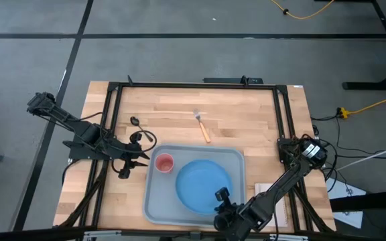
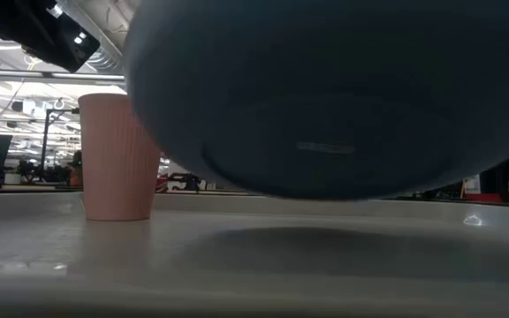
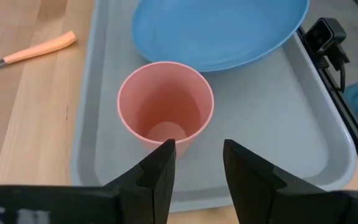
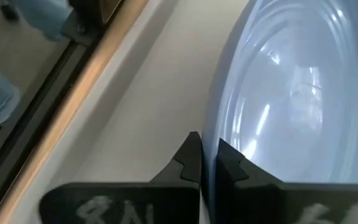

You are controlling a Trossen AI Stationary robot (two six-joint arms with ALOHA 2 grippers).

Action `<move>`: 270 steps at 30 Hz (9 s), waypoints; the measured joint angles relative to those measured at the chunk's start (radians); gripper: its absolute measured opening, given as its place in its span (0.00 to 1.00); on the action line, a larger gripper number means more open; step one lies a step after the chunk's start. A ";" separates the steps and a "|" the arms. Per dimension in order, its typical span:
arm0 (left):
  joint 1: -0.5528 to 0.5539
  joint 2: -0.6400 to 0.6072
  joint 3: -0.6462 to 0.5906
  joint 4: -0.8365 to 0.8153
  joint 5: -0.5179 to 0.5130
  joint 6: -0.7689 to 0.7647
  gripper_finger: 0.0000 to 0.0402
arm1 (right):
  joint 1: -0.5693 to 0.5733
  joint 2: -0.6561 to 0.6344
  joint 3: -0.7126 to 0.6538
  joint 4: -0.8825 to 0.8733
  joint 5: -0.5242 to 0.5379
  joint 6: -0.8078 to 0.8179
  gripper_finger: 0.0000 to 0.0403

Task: Pick and place plate/cup/fork/spoon on tray
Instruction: Put the blue plate on the gray tray on the right of the pink cup, then put the orange fork on the gray tray on the right of the blue plate, then put the black spoon on the gray tray on the left of the blue plate

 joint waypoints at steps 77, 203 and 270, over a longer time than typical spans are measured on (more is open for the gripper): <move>0.000 0.000 0.000 0.044 -0.001 -0.291 0.32 | -0.806 -0.002 0.077 -0.327 -0.227 0.300 0.14; 0.000 -0.001 0.000 0.043 0.007 -0.338 0.32 | -0.062 -0.044 -0.147 -0.269 -0.189 2.197 0.16; 0.001 -0.001 0.000 0.036 -0.096 -0.154 0.32 | -0.532 -0.242 0.041 -0.878 0.849 0.910 0.36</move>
